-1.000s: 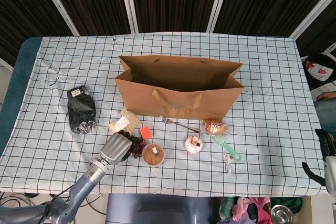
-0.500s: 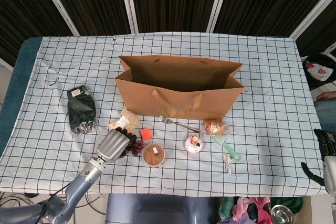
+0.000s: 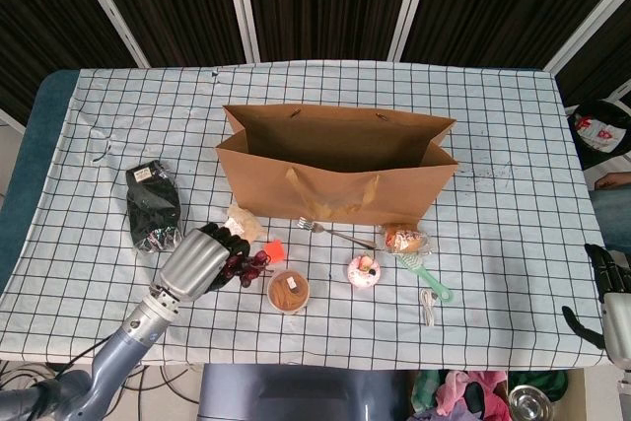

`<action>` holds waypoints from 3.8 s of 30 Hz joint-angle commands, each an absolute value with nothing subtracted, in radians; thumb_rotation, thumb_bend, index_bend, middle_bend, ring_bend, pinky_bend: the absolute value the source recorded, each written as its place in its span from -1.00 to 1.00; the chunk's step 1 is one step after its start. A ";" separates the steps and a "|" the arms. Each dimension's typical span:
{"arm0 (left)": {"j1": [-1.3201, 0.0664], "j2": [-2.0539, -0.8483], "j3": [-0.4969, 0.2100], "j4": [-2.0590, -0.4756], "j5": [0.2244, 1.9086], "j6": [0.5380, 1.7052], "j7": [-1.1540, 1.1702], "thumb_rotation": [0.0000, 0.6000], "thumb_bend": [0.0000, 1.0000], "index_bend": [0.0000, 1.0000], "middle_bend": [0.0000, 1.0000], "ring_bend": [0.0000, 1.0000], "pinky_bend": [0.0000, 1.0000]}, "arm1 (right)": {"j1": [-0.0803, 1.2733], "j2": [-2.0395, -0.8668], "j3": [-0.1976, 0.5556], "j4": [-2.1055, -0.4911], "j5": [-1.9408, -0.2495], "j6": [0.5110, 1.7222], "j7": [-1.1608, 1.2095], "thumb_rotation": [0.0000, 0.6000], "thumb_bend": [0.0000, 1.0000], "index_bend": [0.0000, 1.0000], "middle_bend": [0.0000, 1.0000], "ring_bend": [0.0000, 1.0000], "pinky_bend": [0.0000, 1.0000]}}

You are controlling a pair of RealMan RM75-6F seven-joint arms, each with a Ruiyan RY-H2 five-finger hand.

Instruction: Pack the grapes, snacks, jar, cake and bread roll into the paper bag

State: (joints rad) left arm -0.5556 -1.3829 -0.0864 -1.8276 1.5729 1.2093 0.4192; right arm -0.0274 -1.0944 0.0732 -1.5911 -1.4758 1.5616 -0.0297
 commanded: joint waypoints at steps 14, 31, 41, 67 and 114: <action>-0.830 -1.185 -0.477 -2.160 1.193 1.118 0.790 1.00 -0.22 -0.01 0.15 -0.09 -0.03 | -0.025 -1.108 0.087 -1.552 -1.426 1.540 -0.044 1.00 -0.57 -0.87 -0.83 -0.60 -0.53; -1.310 -1.462 -0.564 -1.612 0.795 1.030 0.893 1.00 -0.23 -0.05 0.13 -0.10 -0.03 | -0.025 -1.102 0.115 -1.525 -1.384 1.543 -0.045 1.00 -0.57 -0.87 -0.83 -0.60 -0.53; -1.337 -1.467 -0.490 -1.567 0.740 0.991 0.896 1.00 -0.99 -0.64 -0.64 -0.94 -0.65 | -0.030 -1.100 0.121 -1.526 -1.370 1.548 -0.044 1.00 -0.57 -0.87 -0.83 -0.60 -0.53; -0.511 -0.911 -0.004 -2.202 1.429 1.741 0.544 1.00 -1.00 -0.65 -0.62 -0.79 -0.45 | -0.020 -1.127 0.114 -1.532 -1.388 1.544 -0.081 1.00 -0.57 -0.87 -0.82 -0.60 -0.53; -0.685 -1.517 -0.173 -1.540 0.932 0.869 0.045 1.00 -0.89 -0.70 -0.69 -0.90 -0.82 | -0.026 -1.126 0.121 -1.516 -1.383 1.546 -0.035 1.00 -0.54 -0.87 -0.80 -0.60 -0.53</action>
